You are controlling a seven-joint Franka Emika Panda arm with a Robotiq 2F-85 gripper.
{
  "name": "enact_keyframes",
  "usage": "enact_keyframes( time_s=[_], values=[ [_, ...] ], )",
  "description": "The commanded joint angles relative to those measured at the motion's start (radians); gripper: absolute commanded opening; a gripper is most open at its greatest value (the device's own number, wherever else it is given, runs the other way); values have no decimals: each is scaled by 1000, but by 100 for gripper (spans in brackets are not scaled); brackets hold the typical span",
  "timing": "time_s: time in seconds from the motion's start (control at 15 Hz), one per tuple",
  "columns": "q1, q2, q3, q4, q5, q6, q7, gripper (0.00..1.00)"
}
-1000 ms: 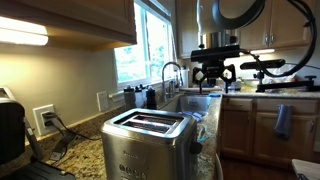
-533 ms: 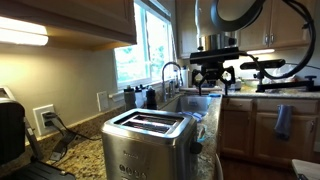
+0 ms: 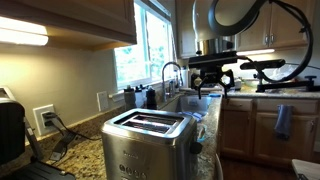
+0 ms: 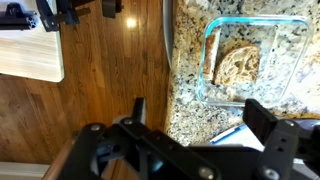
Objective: Put the slice of bread in the toaster
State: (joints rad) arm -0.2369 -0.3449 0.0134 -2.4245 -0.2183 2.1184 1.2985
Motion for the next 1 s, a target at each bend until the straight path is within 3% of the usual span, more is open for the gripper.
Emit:
enact_keyframes(
  time_s=[0.0, 0.53, 0.93],
  values=[
    [11, 14, -13, -12, 12, 39, 23, 100],
    [7, 85, -29, -3, 6, 104, 39, 100],
    [14, 95, -34, 3, -4, 83, 18, 100]
  ],
)
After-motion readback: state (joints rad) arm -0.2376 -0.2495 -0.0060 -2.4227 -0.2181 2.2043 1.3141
